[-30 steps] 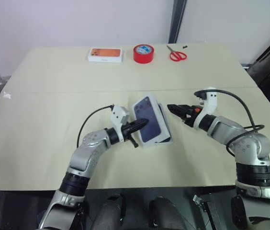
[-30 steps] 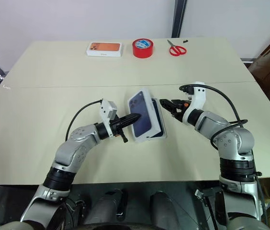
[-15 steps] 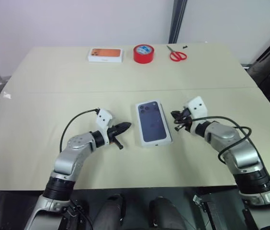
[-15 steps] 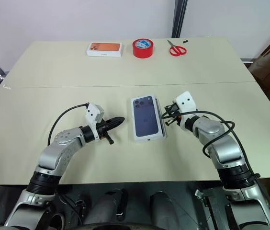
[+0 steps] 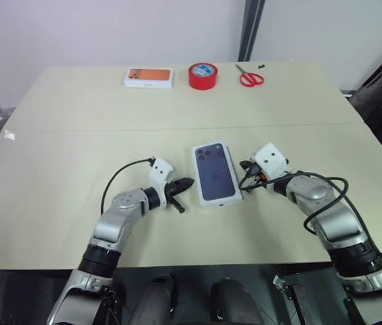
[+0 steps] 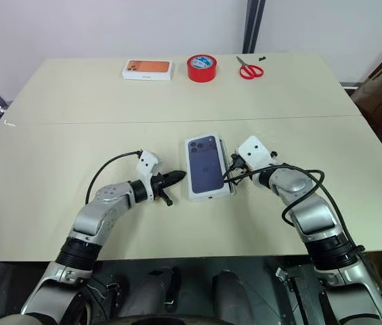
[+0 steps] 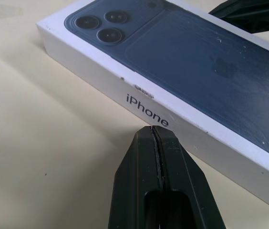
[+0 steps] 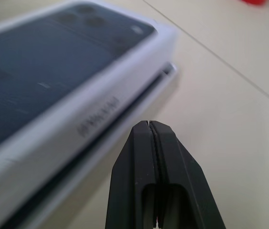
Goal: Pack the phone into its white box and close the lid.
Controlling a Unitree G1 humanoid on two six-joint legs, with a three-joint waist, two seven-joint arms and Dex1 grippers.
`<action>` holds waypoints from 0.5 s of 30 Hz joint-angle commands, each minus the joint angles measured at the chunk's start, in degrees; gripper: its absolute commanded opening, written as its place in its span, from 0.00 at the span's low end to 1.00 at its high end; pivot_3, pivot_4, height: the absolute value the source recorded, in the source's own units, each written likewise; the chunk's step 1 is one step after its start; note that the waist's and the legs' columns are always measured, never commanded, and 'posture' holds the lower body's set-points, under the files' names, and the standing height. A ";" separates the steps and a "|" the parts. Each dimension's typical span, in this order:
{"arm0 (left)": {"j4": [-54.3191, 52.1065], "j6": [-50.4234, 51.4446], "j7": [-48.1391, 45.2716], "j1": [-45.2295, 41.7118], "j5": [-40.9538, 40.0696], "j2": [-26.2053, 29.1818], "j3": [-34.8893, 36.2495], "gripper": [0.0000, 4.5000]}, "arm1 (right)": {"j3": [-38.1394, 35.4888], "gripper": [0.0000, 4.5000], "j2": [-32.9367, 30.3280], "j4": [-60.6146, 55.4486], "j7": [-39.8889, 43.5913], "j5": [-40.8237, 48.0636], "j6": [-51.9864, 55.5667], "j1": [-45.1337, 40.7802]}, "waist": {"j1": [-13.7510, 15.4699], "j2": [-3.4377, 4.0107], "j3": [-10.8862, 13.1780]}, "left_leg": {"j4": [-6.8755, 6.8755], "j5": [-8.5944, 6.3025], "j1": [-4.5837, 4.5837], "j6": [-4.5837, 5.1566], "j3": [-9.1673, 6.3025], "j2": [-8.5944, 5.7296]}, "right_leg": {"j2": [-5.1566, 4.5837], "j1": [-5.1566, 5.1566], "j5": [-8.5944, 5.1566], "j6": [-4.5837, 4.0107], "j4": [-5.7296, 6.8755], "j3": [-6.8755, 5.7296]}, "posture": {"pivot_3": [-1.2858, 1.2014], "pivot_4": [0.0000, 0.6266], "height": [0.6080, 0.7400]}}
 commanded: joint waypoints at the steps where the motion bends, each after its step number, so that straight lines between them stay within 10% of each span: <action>1: 1.36 -1.09 -0.23 -1.20 0.93 -1.27 -1.04 0.00 | -0.16 0.01 -0.18 -3.10 0.71 -1.48 -0.47 -0.22 | 0.21 -0.01 0.00 | 0.02 0.00 0.01 0.00 -0.01 -0.01 | -0.01 0.03 0.00 0.00 0.00 -0.01 | 0.52 0.24 0.95; 15: 2.64 -2.17 0.14 -3.98 1.52 -5.26 -0.34 0.00 | -0.28 0.01 -0.25 -2.44 2.02 -4.87 -0.96 0.85 | 1.10 -0.01 0.00 | 0.06 0.04 0.01 -0.07 -0.01 -0.06 | -0.04 0.04 0.00 0.00 0.00 -0.01 | 0.52 0.24 0.95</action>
